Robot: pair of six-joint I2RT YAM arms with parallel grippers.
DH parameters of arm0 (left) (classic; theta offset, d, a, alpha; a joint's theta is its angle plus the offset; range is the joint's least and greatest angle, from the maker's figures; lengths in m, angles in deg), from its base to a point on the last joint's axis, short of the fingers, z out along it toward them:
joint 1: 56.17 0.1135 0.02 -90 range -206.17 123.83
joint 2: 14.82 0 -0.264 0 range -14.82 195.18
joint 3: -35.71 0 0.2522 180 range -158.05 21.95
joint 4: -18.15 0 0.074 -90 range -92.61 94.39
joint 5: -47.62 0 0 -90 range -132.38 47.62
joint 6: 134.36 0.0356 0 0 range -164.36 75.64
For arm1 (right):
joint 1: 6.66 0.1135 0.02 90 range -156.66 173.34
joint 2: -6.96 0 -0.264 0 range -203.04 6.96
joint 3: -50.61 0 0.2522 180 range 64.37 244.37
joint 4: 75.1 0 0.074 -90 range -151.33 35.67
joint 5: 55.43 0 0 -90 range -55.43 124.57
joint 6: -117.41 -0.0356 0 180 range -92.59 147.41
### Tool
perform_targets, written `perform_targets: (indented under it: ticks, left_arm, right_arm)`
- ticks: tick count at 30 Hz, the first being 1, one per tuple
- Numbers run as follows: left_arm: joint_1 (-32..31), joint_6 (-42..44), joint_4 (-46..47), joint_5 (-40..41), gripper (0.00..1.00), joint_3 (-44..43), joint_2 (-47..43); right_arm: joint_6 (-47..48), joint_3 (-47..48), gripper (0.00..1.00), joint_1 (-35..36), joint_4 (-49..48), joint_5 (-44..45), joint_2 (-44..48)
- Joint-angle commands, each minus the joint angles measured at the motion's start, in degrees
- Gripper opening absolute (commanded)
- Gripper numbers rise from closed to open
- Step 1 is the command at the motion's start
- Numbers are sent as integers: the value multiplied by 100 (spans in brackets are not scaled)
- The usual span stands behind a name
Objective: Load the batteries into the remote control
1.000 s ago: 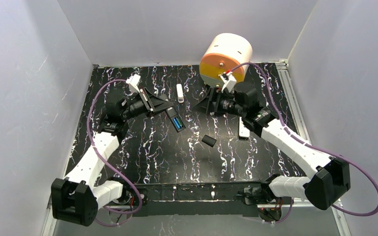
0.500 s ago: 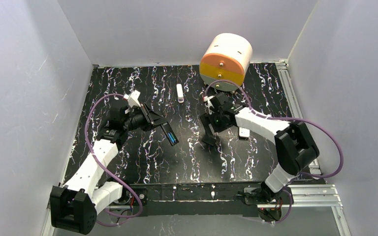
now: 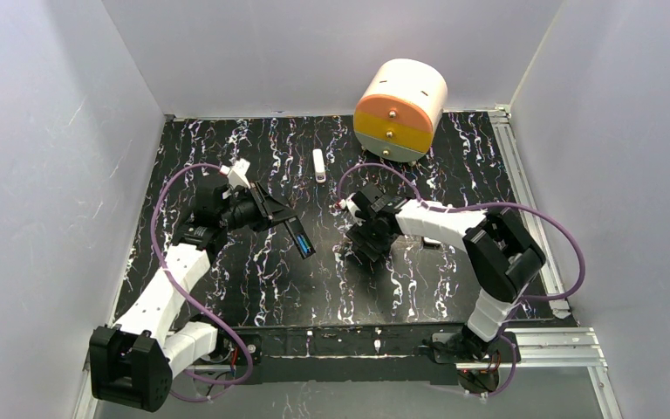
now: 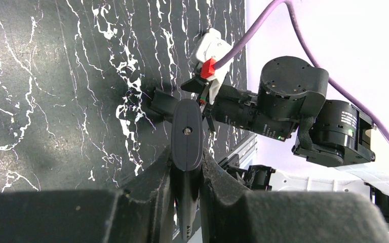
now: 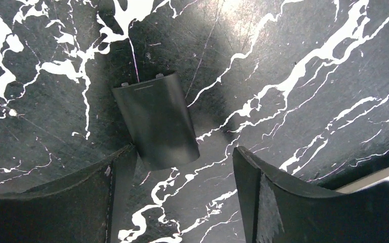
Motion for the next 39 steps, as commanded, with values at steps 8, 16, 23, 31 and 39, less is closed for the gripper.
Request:
perform_targets:
  ticks: [8,16,23,31,39]
  left_arm:
    - [76,117,-63,-68,0,-245,-15]
    - [93,141,-132,-90,0,-299,-21]
    - [94,165,-133,-36,0,-240,-45]
    - [94,99,230,170,0,-140,-6]
    - [94,185,853,527,0,159,-285]
  right_arm:
    - [307,126,65,-15,294,-655,-315]
    - [331,164,52,-13,460,-657,-551]
    - [189,95,36,-15,294,-282,-451]
    - [-416,-216,33,148,-588,-821,659]
    - [-1573,-280,32,619,-1571,-1272,1954]
